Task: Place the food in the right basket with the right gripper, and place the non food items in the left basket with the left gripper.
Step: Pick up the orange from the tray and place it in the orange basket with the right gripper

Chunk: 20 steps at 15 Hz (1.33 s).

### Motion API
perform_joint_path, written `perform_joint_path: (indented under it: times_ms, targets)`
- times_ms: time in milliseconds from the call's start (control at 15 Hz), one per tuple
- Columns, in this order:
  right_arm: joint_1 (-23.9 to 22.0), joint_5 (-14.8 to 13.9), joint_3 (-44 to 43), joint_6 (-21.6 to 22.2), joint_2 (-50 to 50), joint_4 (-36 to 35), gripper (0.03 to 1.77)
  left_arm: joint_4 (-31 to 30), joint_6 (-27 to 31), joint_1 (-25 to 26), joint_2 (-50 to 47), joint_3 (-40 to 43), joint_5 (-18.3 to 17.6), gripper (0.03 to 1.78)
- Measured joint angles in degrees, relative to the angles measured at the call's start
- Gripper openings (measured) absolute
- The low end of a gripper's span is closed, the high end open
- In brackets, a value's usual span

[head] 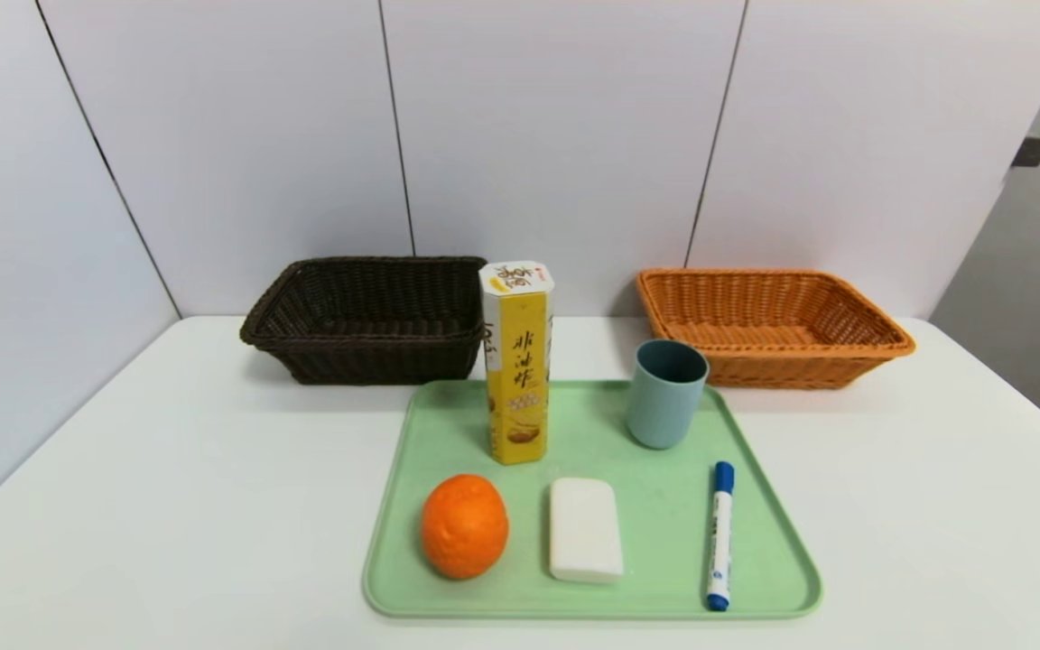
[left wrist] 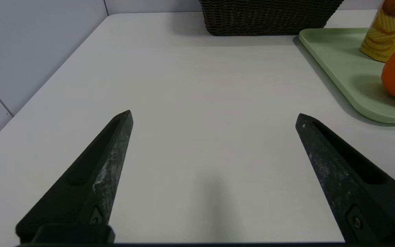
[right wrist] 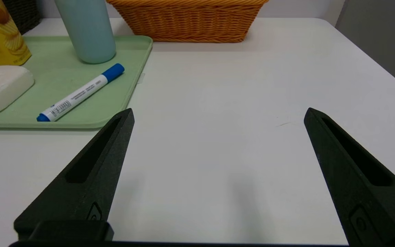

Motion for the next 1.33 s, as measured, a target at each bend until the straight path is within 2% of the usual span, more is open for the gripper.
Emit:
perform_joint_path:
  times_ms: [467,667,800,1000,1133,1333]
  targets:
    - [0.0,0.0,0.0,-0.4,0.0,-0.1,1.71,0.4,1.6,0.0,0.0,0.0,0.0,1.69]
    - [0.0,0.7,-3.8,-0.3,0.3,1.1,1.71,3.7,2.5,0.0,0.2,-5.2,-0.2,1.69]
    - [0.0,1.7,-11.7,0.0,2.8,4.9,1.71,10.6,2.5,0.0,1.3,-13.8,-1.2,1.69]
    - [0.0,2.3,-26.6,2.6,12.0,11.5,1.71,22.5,2.4,0.0,7.5,-28.3,-5.3,1.69]
    - [0.1,2.6,-38.0,5.5,19.8,16.6,1.71,26.6,1.3,0.1,14.8,-36.7,-7.1,1.69]
    - [0.4,3.2,-53.7,9.4,32.7,25.1,1.71,29.7,-1.6,0.1,26.5,-47.3,-8.4,1.69]
